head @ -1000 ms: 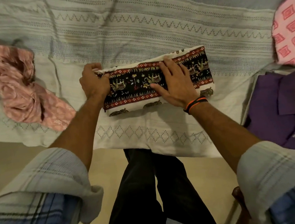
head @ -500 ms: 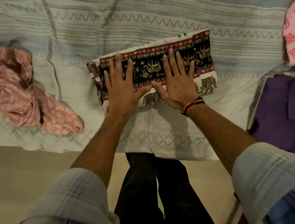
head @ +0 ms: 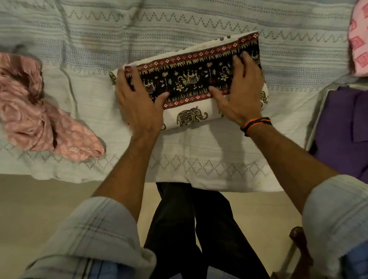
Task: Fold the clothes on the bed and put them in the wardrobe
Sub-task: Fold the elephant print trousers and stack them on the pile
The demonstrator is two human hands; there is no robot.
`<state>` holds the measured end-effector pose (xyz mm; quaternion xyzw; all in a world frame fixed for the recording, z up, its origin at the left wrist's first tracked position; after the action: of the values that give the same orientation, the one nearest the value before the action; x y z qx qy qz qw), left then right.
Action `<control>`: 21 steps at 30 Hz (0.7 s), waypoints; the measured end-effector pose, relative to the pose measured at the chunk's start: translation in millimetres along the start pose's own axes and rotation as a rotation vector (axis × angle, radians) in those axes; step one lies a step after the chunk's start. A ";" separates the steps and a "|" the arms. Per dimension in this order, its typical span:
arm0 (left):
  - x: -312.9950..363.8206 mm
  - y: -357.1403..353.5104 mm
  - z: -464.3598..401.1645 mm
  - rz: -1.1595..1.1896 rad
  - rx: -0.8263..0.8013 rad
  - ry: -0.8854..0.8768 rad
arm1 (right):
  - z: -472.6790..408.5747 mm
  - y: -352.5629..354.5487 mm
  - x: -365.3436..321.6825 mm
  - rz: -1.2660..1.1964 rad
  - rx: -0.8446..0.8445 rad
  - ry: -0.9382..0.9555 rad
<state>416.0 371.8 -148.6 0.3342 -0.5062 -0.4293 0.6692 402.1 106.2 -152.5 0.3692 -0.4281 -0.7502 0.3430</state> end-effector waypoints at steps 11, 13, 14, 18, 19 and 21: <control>-48.9 -38.4 50.8 0.728 -0.072 0.703 | -17.5 -14.0 65.4 -0.525 -0.272 -0.545; -42.6 -40.9 42.9 0.842 -0.087 0.671 | -17.3 -21.1 60.5 -0.637 -0.394 -0.518; -36.9 -39.1 38.9 0.892 -0.089 0.649 | -14.6 -21.1 56.7 -0.670 -0.444 -0.502; -15.6 -19.1 28.5 0.920 -0.125 0.568 | -7.0 1.0 49.1 -0.729 -0.424 -0.473; -5.2 -9.6 26.5 0.915 -0.138 0.536 | -4.0 15.3 49.3 -0.745 -0.401 -0.474; 5.0 -2.1 23.6 0.901 -0.153 0.498 | 0.3 27.7 53.6 -0.762 -0.391 -0.491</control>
<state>393.3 366.1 -142.3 0.1250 -0.3924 -0.0419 0.9103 381.0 50.8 -141.6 0.2408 -0.1822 -0.9533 -0.0037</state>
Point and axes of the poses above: each hand's wrist, its own z-axis away from the middle knuckle, its own y-axis out of the back of the hand, x = y × z, the point moved 10 cm from there along -z, towards the middle knuckle, and after that the axes turned 13 degrees about -y, right-handed, at the moved point
